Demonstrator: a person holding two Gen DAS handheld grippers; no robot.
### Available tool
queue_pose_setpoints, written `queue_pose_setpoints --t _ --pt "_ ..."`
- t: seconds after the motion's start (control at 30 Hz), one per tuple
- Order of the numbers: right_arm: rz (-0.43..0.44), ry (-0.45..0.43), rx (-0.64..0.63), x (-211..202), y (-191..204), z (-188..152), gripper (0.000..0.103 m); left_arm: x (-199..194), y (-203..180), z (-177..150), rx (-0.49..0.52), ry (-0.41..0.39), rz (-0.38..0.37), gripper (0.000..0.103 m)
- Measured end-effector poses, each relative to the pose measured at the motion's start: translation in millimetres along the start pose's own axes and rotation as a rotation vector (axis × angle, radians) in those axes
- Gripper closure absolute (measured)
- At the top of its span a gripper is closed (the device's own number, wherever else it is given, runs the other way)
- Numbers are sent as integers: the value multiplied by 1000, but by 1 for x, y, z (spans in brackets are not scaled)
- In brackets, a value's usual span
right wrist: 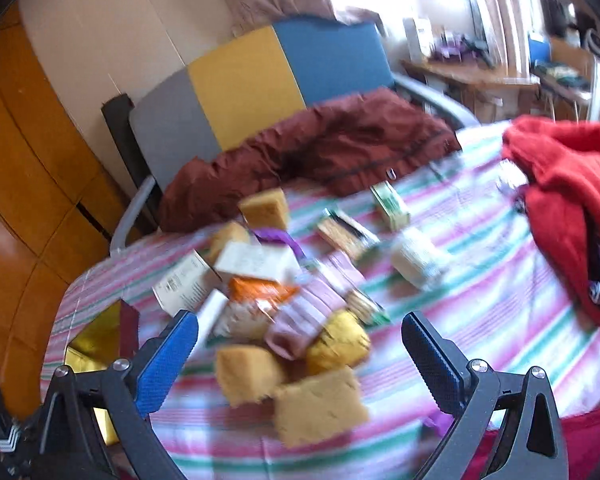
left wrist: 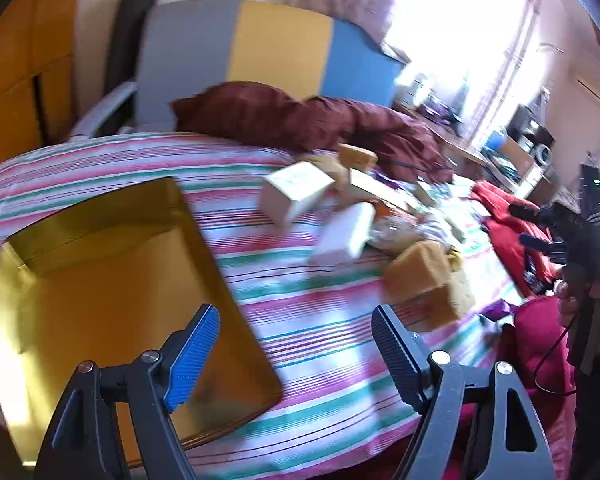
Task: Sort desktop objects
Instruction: 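Reach the right gripper toward the yellow sponge block in the pile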
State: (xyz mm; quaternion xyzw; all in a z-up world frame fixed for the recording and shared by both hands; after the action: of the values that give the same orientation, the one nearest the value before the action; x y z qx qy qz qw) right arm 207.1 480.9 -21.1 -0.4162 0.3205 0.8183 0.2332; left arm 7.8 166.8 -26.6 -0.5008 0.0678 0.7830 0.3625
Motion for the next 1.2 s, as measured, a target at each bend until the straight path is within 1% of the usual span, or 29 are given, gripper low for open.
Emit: queue_pose_setpoints --t 0.03,0.1,0.17,0.23,0.3,0.4,0.5,0.6,0.73,0.8,0.87,0.93,1.03,1.1,1.2 --pt "-5 52 -14 4 -5 -2 0 6 -7 3 18 19 -25 23" --pt "-30 124 -59 12 -6 -11 0 18 -21 10 35 54 -89 23" --pt "-41 206 -127 23 0 -24 0 25 -35 15 64 72 -113 23" --pt "-54 276 -180 38 8 -39 0 33 -49 21 85 88 -154 23" --pt "-70 309 -186 51 11 -49 0 43 -61 29 100 107 -187 23" --pt "-84 330 -161 70 8 -55 0 55 -74 42 96 143 -239 23" --pt "-104 345 -156 76 8 -55 0 65 -83 56 90 164 -263 23" --pt "-97 359 -150 81 5 -54 0 79 -92 67 78 192 -299 22" --pt "-111 353 -156 83 4 -54 0 100 -106 77 73 234 -306 22" --pt "-120 354 -163 85 4 -54 1 110 -111 80 63 257 -290 22" --pt "-144 362 -179 87 6 -54 7 121 -115 82 56 283 -291 21" --pt "-156 376 -197 89 8 -57 25 129 -118 83 52 296 -274 22" --pt "-167 368 -226 87 10 -59 28 139 -120 84 50 315 -254 22" --pt "-170 369 -232 86 10 -60 29 145 -122 83 61 327 -228 22" --pt "-179 368 -242 86 12 -61 29 154 -123 80 68 348 -211 23"
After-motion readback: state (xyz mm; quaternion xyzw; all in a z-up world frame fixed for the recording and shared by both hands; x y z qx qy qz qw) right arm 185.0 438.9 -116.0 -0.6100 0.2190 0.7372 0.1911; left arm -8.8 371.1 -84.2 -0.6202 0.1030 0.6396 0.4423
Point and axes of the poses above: each gripper's, at about its wrist camera, not at the fingertips, and x roughly the way its jaws point, y to its left, z to its top, the point moved 1 cm from there along x, roughly the way its jaws point, and after that the axes turned 9 degrees about y, right-handed, at the moved point
